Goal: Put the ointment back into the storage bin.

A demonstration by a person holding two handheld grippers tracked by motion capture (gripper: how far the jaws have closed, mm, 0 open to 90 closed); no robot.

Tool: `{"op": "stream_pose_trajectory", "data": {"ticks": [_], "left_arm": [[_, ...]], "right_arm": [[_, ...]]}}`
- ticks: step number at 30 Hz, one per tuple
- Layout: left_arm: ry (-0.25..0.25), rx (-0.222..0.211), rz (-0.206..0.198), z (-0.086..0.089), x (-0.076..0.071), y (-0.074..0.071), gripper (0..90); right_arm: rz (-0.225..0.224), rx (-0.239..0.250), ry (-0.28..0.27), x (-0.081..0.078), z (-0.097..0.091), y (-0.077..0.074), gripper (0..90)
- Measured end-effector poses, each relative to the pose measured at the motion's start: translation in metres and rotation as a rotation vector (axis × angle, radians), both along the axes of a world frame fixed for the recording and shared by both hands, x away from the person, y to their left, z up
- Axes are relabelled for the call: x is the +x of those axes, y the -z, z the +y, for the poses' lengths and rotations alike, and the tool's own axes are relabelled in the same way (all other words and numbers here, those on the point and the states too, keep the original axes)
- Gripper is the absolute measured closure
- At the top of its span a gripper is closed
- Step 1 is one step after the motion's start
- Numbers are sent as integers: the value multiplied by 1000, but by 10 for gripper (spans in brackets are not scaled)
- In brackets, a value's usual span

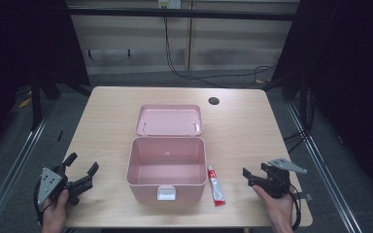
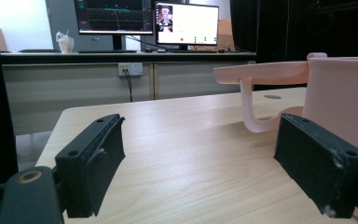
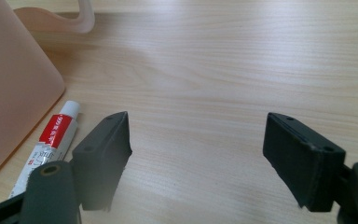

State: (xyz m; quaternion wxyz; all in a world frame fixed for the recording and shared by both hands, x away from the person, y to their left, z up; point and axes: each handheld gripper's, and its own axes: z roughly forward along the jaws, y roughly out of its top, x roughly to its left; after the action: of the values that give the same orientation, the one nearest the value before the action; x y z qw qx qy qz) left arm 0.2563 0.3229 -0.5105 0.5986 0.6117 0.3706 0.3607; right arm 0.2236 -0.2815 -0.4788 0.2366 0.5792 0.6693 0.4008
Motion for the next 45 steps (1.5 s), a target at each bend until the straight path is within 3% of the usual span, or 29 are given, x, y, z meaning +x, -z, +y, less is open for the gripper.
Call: {"op": "stream_pose_trajectory", "data": {"ticks": [3, 5, 7, 9, 12, 18, 21, 26, 29, 30, 33, 34, 41, 43, 45], "left_arm": [[-1, -4, -4, 0, 0, 0, 155], [0, -1, -1, 0, 0, 0, 155], [1, -1, 0, 0, 0, 0, 155], [1, -4, -4, 0, 0, 0, 155], [2, -3, -3, 0, 0, 0, 155], [2, -4, -4, 0, 0, 0, 155], [2, -4, -5, 0, 0, 0, 155], [2, -3, -4, 0, 0, 0, 155], [2, -4, -4, 0, 0, 0, 155], [2, -3, -4, 0, 0, 0, 155], [2, -3, -4, 0, 0, 0, 155], [2, -3, -4, 0, 0, 0, 155], [3, -1, -2, 0, 0, 0, 155], [2, -4, -4, 0, 0, 0, 155], [2, -3, -4, 0, 0, 0, 155]], "right_arm": [[21, 2, -11, 0, -2, -3, 256], [51, 41, -28, -1, -4, -6, 305], [71, 48, -39, -2, -4, -10, 304], [82, 44, -42, -3, -4, -12, 306], [144, 34, -74, -3, 1, -18, 346], [196, 20, -126, -1, 13, -26, 396], [225, 14, -122, -1, 17, -29, 404], [308, -22, -149, 0, 28, -43, 441], [346, -20, -186, 2, 32, -47, 422], [376, -15, -237, 5, 37, -49, 395], [405, -13, -244, 9, 43, -49, 367], [429, -29, -246, 14, 49, -49, 373], [467, -50, -273, 25, 67, -54, 461], [505, -58, -280, 30, 74, -56, 515], [524, -70, -286, 33, 77, -57, 512]]}}
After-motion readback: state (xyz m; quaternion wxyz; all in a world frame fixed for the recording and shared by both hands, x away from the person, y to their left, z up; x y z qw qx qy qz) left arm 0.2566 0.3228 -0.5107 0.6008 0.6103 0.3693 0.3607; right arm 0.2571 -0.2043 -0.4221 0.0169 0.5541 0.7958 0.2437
